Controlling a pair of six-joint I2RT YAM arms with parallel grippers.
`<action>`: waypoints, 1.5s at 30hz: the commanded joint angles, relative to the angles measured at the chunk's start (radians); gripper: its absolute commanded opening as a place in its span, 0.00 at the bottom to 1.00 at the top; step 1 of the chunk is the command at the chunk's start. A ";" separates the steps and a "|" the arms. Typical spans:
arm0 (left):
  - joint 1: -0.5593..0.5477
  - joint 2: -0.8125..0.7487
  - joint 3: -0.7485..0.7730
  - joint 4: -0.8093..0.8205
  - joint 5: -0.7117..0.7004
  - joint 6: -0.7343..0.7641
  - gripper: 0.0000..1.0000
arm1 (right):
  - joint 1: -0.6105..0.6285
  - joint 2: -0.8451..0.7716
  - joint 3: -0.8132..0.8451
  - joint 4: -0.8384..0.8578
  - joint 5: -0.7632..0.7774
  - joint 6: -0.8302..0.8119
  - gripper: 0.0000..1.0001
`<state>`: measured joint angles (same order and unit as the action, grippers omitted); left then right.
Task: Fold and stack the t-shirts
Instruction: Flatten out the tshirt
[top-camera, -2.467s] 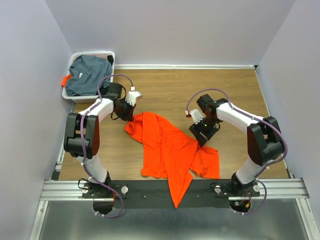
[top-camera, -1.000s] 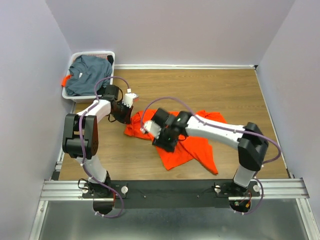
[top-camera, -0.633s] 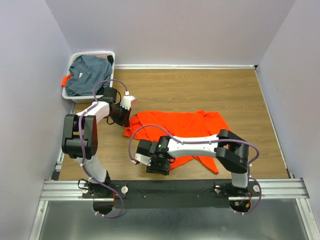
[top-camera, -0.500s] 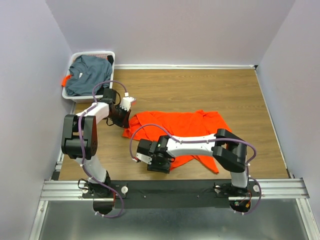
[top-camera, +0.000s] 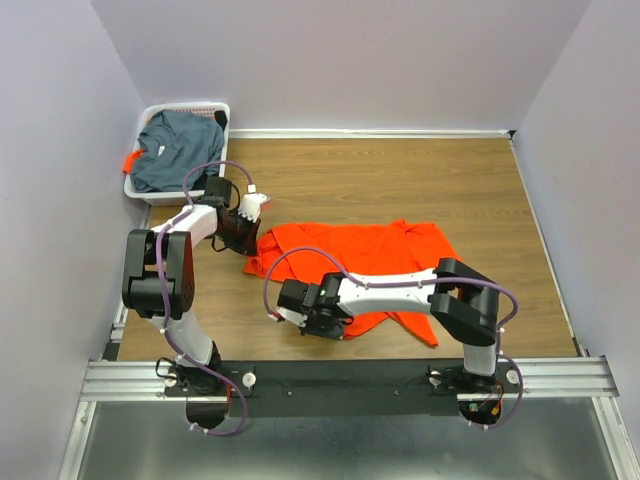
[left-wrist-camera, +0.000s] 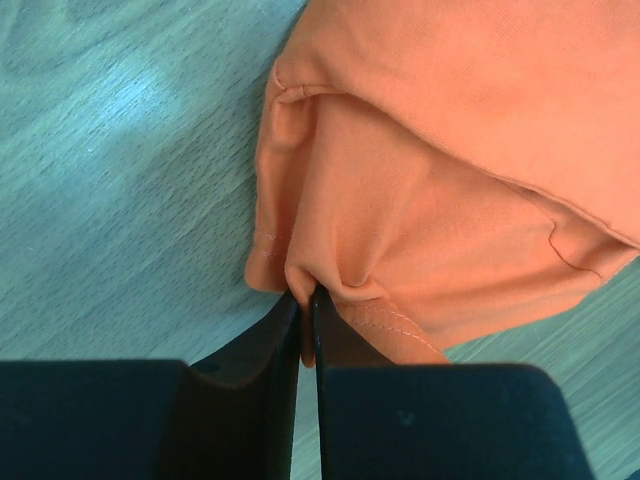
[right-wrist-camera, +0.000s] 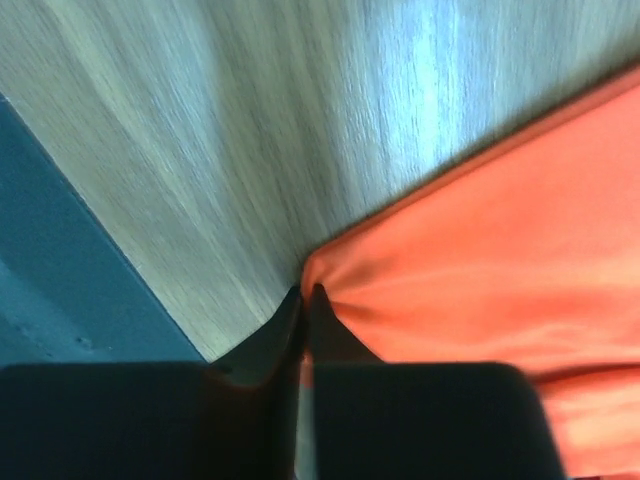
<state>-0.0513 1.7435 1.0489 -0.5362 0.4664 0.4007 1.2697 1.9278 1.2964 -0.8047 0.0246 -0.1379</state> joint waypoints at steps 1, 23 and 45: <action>0.008 -0.016 0.019 -0.005 0.012 0.026 0.15 | -0.021 -0.008 -0.057 0.027 0.103 0.017 0.01; 0.008 -0.041 0.174 -0.142 0.054 0.145 0.23 | -0.640 -0.441 0.076 0.075 0.187 -0.209 0.01; 0.013 -0.024 0.145 -0.131 0.035 0.150 0.54 | -0.730 -0.397 0.213 0.090 0.205 -0.269 0.01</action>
<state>-0.0479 1.7340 1.2037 -0.6556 0.4919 0.5350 0.5476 1.5208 1.4754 -0.7319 0.1993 -0.3931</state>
